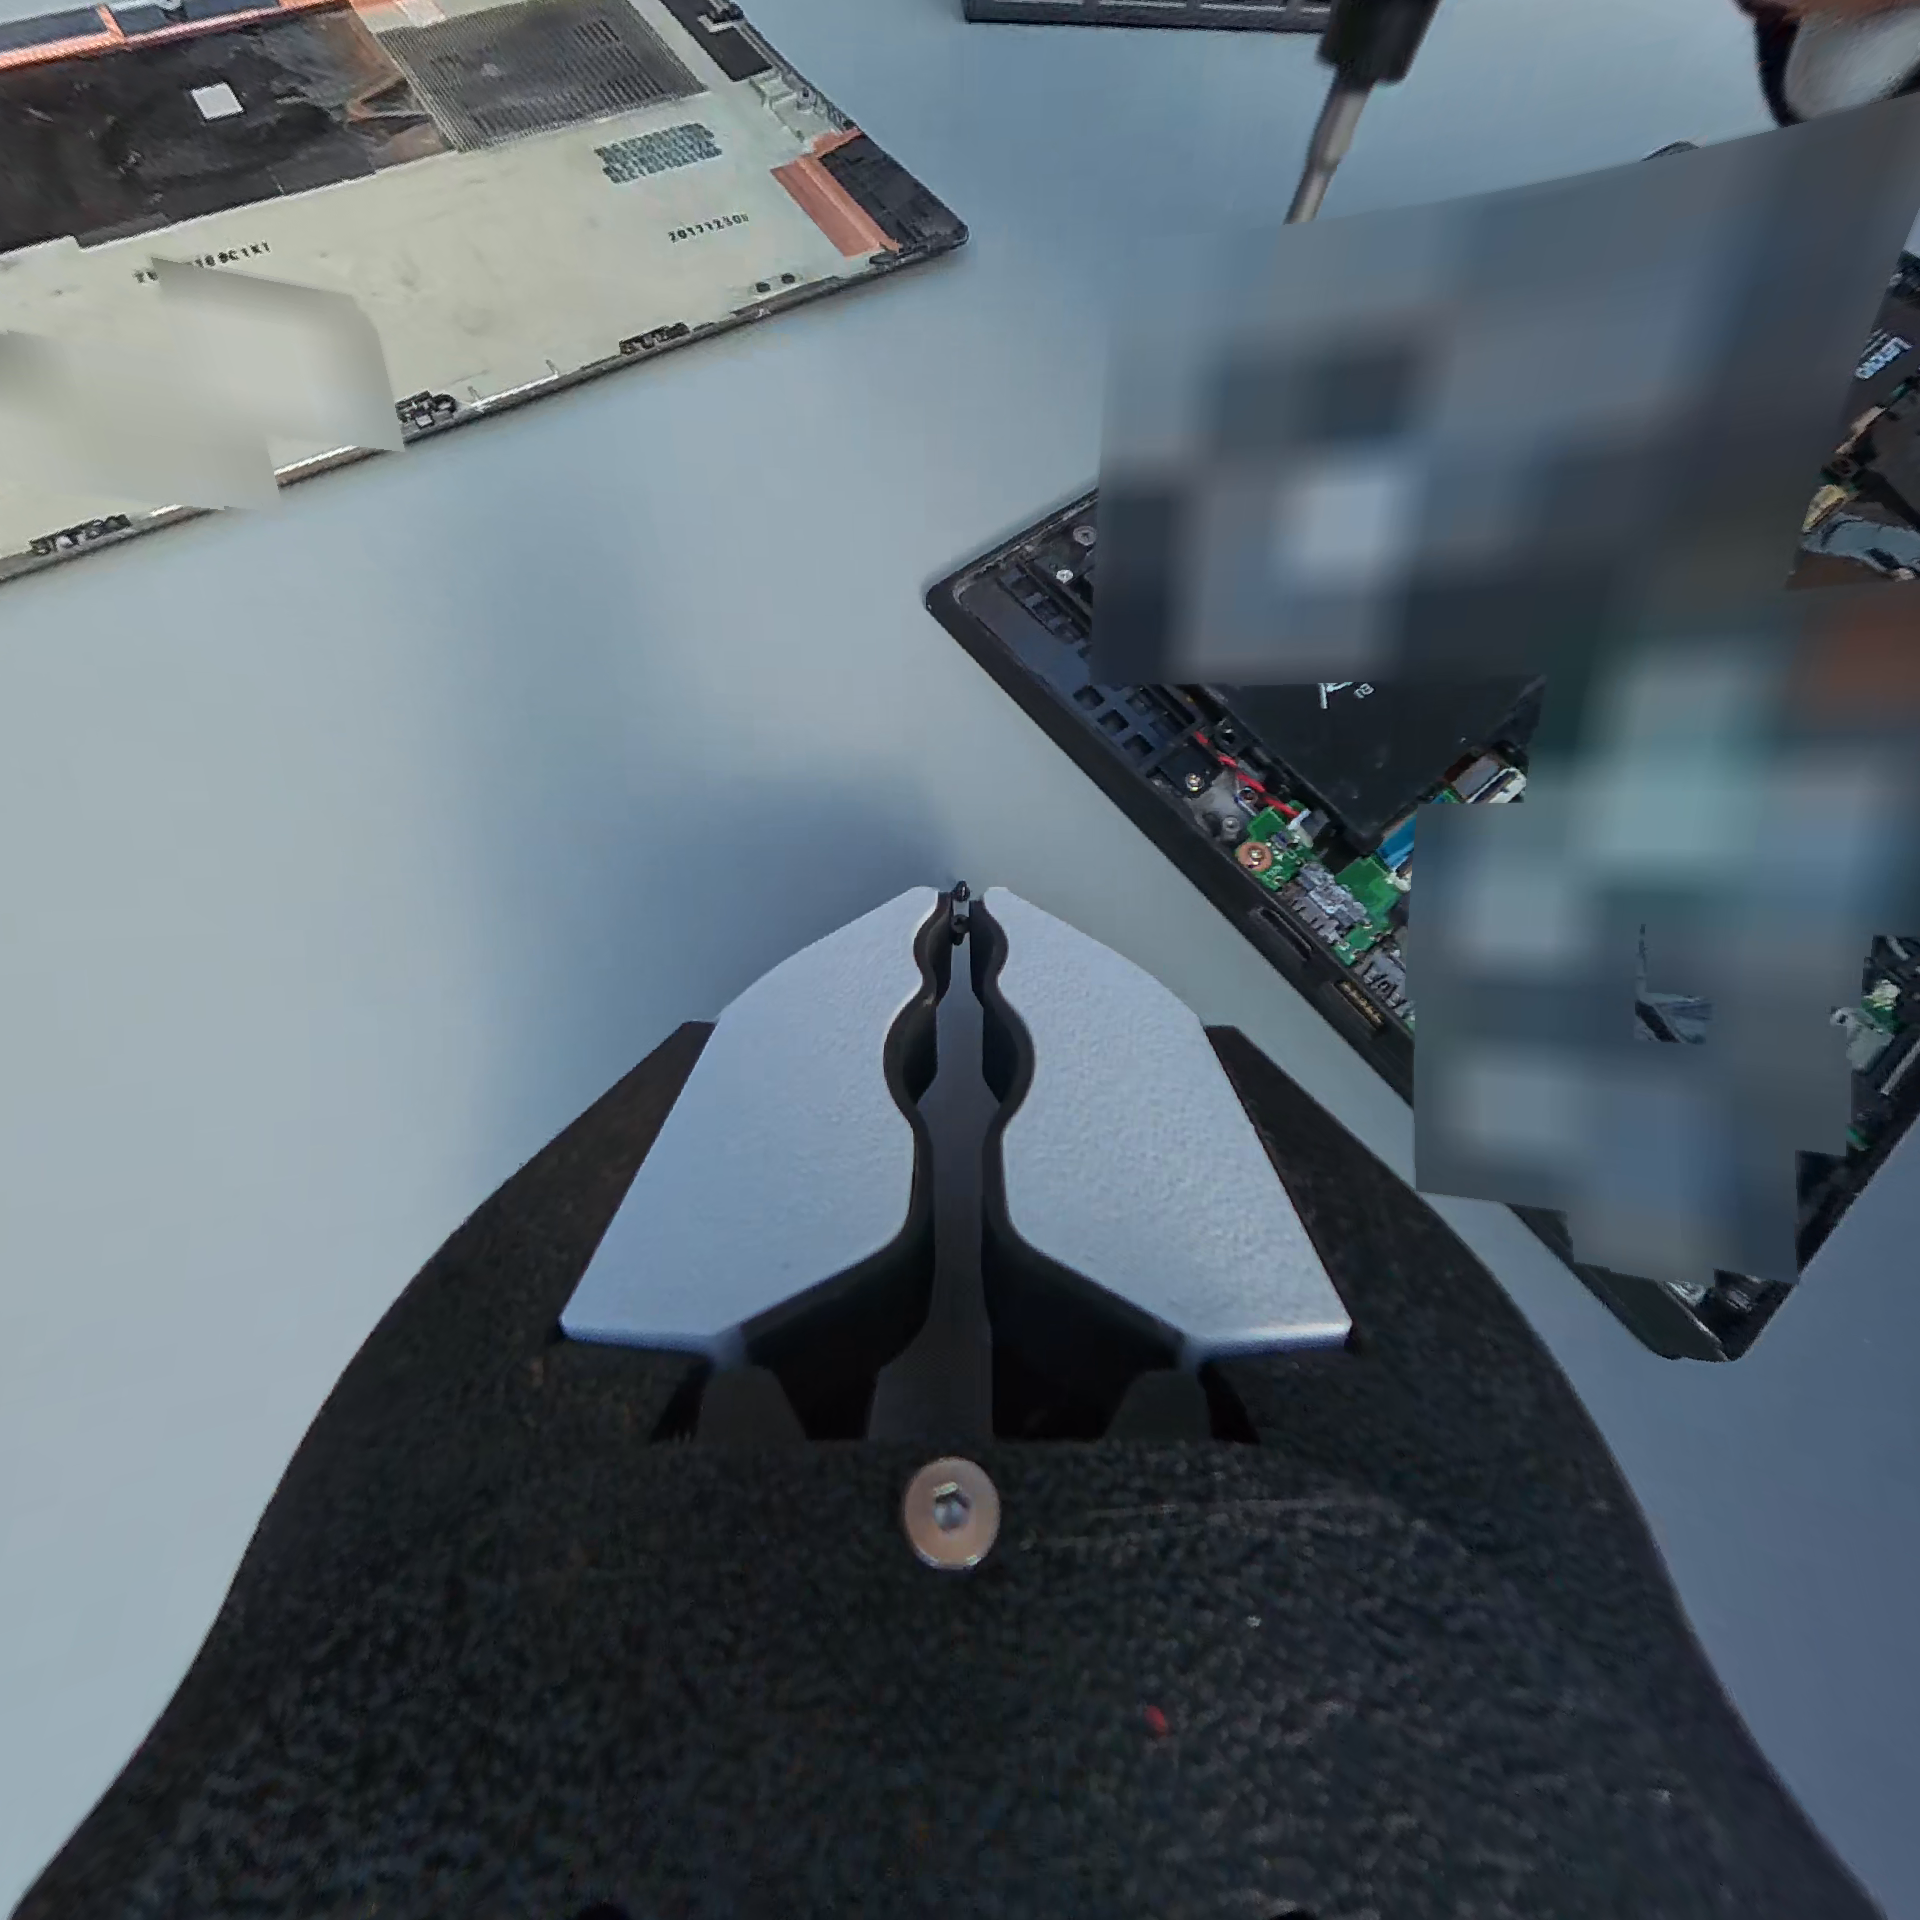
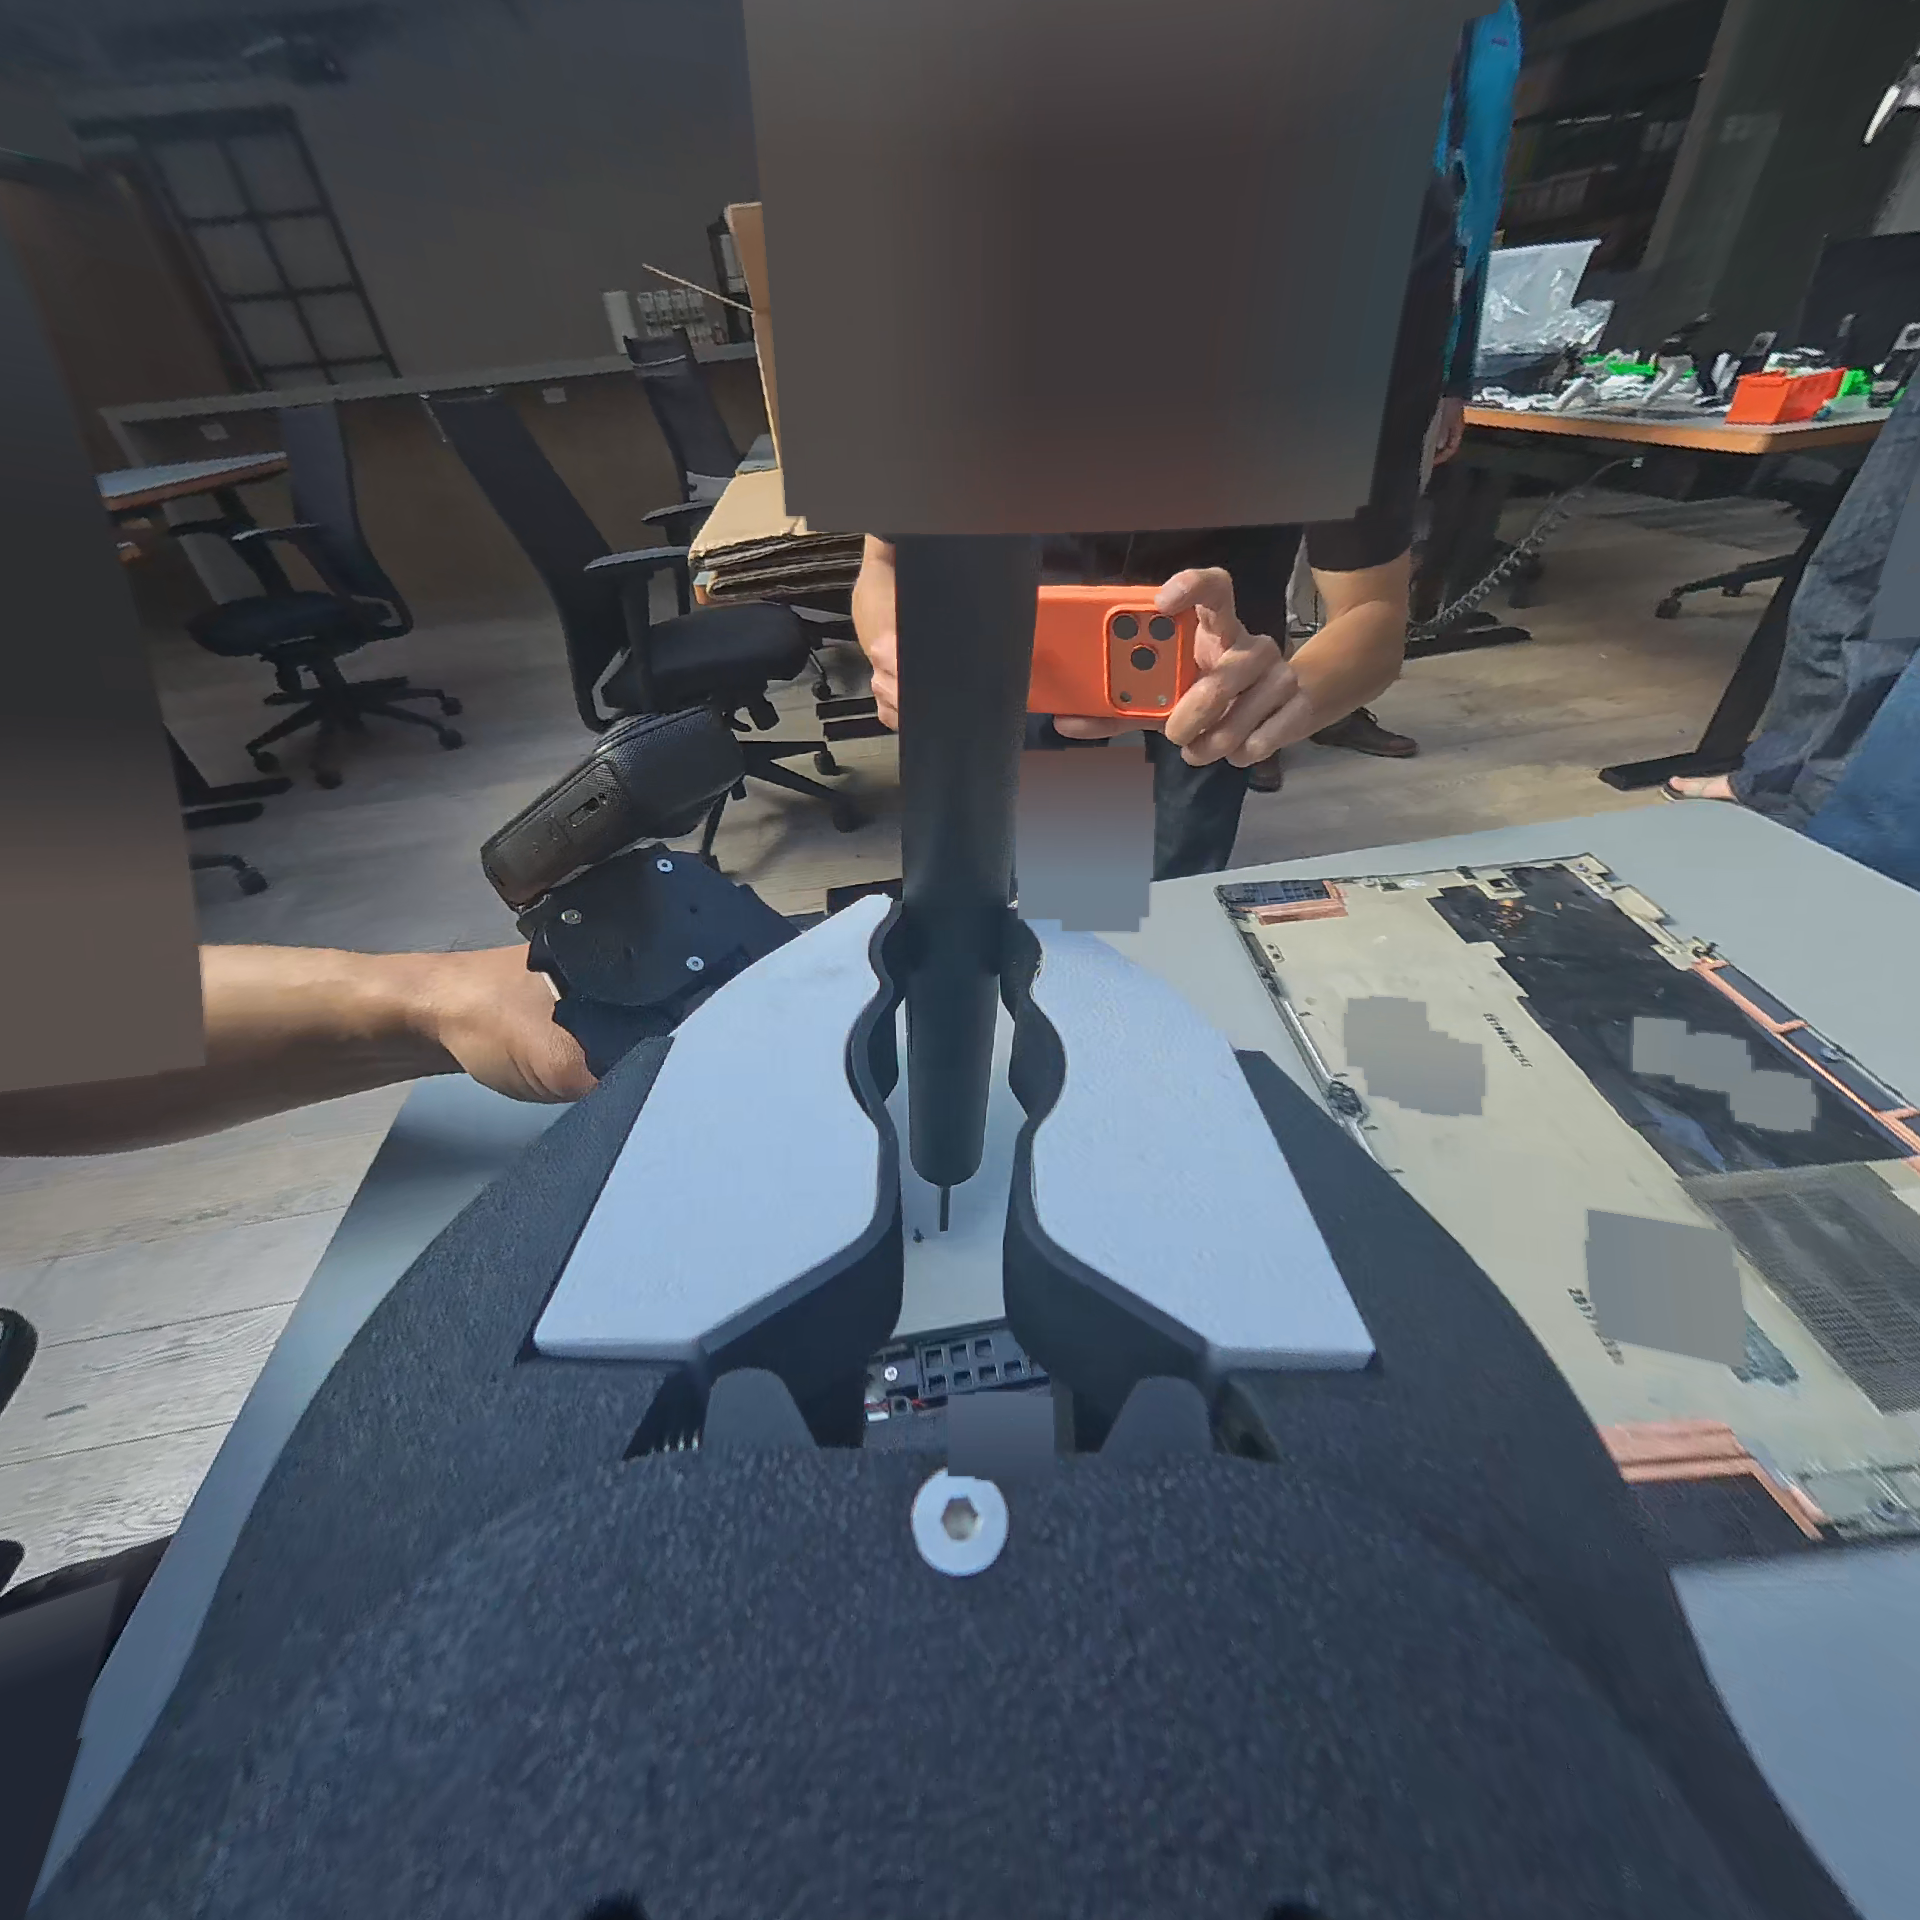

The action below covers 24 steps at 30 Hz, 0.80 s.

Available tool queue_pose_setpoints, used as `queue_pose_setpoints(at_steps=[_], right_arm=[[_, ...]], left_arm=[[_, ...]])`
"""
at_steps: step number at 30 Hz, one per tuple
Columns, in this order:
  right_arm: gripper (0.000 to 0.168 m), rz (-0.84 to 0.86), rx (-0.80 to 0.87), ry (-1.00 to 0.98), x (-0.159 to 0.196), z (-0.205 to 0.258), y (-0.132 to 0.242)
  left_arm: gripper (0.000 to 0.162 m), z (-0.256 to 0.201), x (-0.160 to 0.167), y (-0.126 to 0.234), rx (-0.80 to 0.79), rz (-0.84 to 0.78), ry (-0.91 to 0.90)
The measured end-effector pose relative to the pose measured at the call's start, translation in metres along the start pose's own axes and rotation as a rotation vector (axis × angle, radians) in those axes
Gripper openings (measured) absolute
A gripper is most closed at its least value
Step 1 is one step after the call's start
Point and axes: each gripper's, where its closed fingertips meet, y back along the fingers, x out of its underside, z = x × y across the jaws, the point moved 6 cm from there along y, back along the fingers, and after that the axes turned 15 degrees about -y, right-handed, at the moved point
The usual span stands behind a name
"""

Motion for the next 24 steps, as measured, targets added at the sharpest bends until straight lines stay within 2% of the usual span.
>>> queue_pose_setpoints(at_steps=[9, 16, 24], right_arm=[[0.017, -0.05, 0.157, -0.017, 0.005, -0.012, 0.115], [0.017, -0.109, 0.267, -0.052, 0.02, -0.019, 0.189], [0.017, -0.126, 0.403, -0.029, 0.034, -0.023, 0.259]], left_arm=[[0.003, -0.005, 0.002, -0.004, 0.013, 0.058, -0.001], [0.024, -0.011, 0.002, -0.006, 0.02, 0.101, -0.022], [0.028, -0.009, 0.0, -0.004, -0.035, 0.139, -0.035]])
